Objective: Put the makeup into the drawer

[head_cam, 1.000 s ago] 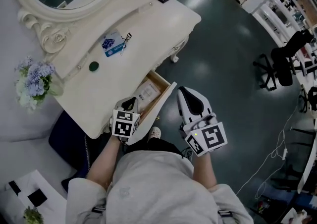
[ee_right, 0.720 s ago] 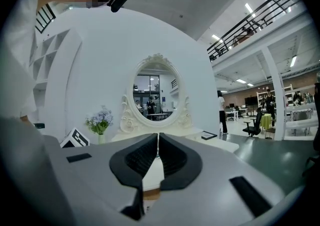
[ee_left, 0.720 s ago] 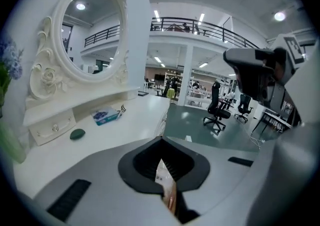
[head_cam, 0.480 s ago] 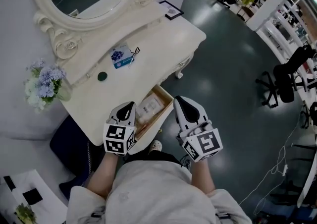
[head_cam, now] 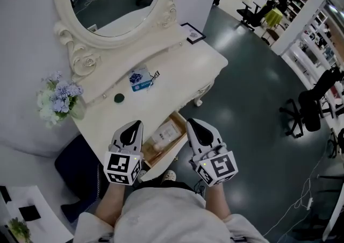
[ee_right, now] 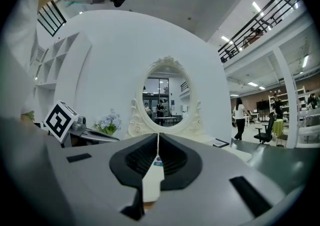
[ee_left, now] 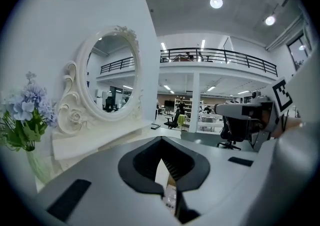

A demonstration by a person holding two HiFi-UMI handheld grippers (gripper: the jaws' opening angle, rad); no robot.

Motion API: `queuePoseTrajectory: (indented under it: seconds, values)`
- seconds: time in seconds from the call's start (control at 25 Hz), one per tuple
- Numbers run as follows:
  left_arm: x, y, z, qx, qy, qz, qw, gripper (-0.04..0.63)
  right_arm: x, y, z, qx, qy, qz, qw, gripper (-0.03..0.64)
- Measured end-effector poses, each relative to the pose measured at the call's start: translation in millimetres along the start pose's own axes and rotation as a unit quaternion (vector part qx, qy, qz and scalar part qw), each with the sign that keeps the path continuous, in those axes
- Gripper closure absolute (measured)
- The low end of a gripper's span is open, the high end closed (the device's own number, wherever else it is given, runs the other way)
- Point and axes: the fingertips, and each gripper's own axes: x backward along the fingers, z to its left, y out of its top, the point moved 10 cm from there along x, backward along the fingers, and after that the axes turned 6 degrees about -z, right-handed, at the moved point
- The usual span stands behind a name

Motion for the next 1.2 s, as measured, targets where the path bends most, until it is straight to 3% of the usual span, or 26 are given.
queuePoseTrajectory:
  seconds: [0.24,0.52,1.2]
  values:
    - [13,20,7,0.004,0.013,-0.038,0.9992,0.583,-10,5,4,0.002,0.017,-0.010,1.000,0.594]
    - [26,40,10,-0.019,0.028,-0.073,0.9967,0.583,-19,15,7,0.004,0.030,-0.025,0.999,0.594]
    - [53,63,19,-0.037,0.081,-0.121,0.9887,0.583,-36,26,12,0.003,0.060,-0.049,0.997,0.594]
